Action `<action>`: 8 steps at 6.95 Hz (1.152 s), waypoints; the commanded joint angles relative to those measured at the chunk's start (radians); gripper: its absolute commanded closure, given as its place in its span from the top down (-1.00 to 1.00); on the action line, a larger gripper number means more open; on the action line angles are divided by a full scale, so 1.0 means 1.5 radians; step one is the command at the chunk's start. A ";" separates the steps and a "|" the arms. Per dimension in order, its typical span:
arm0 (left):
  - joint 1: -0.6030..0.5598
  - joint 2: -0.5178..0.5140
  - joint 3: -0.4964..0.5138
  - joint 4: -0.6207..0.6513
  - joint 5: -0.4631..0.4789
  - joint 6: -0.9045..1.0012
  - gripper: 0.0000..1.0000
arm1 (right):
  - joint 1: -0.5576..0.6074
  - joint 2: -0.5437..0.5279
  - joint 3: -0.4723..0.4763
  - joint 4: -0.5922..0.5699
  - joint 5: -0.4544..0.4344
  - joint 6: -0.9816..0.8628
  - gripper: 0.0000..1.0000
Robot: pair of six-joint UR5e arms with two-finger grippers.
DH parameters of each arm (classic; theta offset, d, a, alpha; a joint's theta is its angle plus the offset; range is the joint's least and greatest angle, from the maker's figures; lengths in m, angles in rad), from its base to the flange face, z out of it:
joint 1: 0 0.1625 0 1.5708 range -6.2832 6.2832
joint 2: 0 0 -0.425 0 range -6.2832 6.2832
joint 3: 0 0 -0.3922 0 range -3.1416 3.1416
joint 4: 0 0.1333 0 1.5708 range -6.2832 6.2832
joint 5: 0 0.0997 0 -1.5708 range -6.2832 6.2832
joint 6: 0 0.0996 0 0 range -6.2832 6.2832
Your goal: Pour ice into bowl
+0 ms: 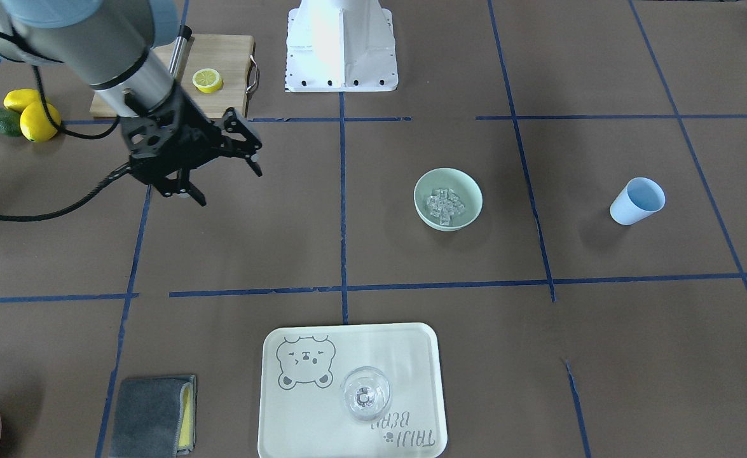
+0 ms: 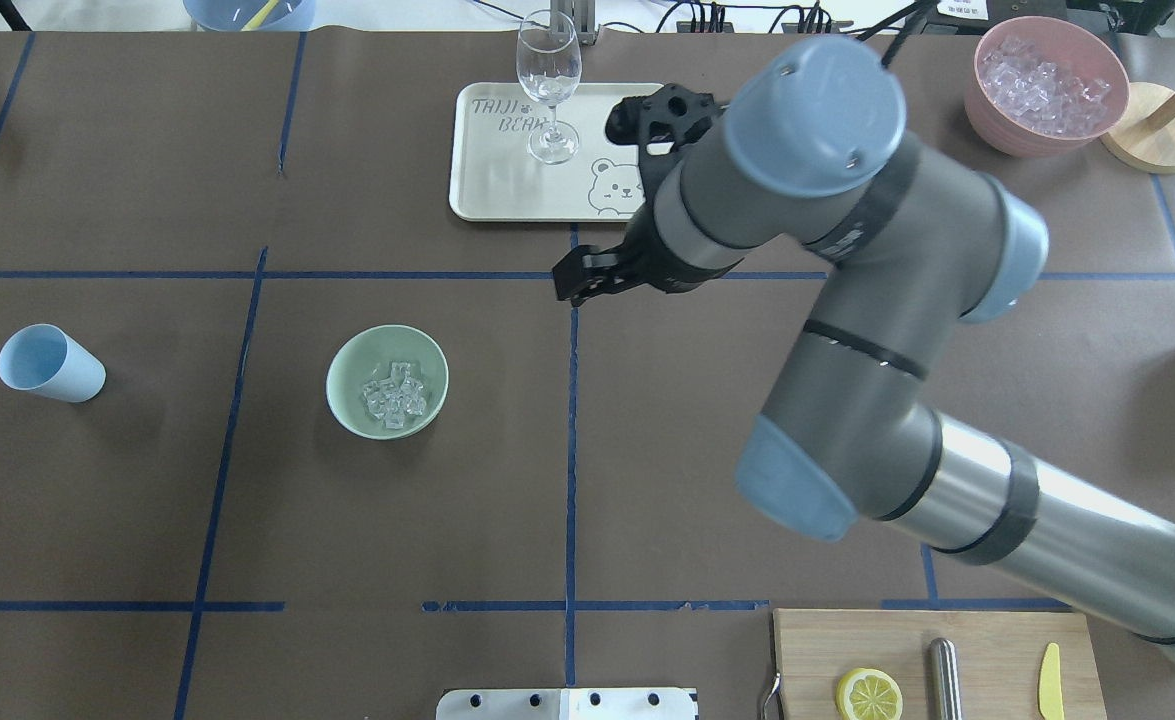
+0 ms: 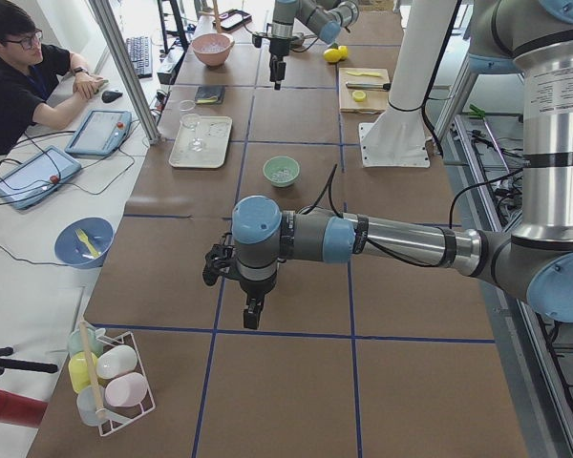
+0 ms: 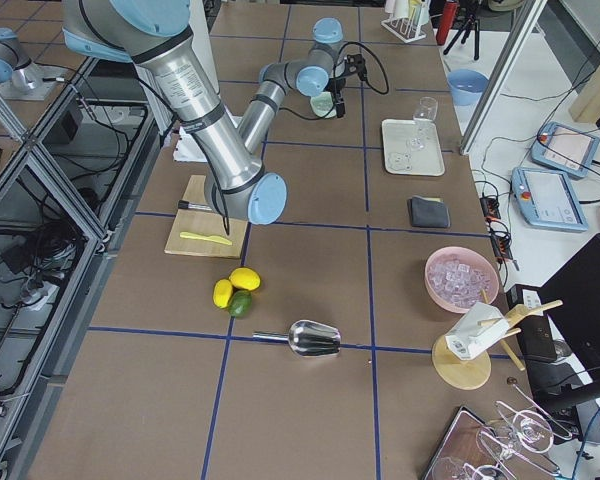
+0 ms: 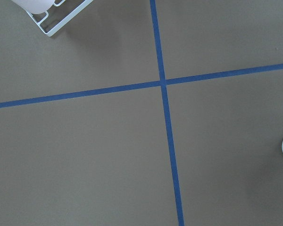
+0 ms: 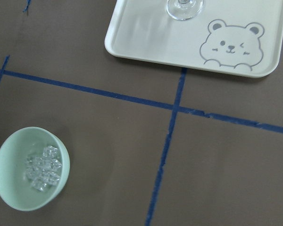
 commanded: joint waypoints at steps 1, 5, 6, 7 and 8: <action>0.000 0.000 -0.005 0.002 -0.001 0.001 1.00 | -0.083 0.167 -0.198 -0.014 -0.091 0.093 1.00; -0.001 0.000 -0.004 0.002 -0.001 0.001 1.00 | -0.128 0.244 -0.440 0.106 -0.158 0.114 0.93; -0.001 0.000 -0.004 0.002 -0.001 0.001 1.00 | -0.138 0.241 -0.441 0.106 -0.161 0.131 0.60; -0.001 0.000 -0.004 0.002 -0.001 0.001 1.00 | -0.140 0.240 -0.441 0.106 -0.161 0.149 -0.04; -0.001 0.000 -0.004 0.002 -0.001 0.001 1.00 | -0.141 0.238 -0.446 0.106 -0.160 0.146 -0.77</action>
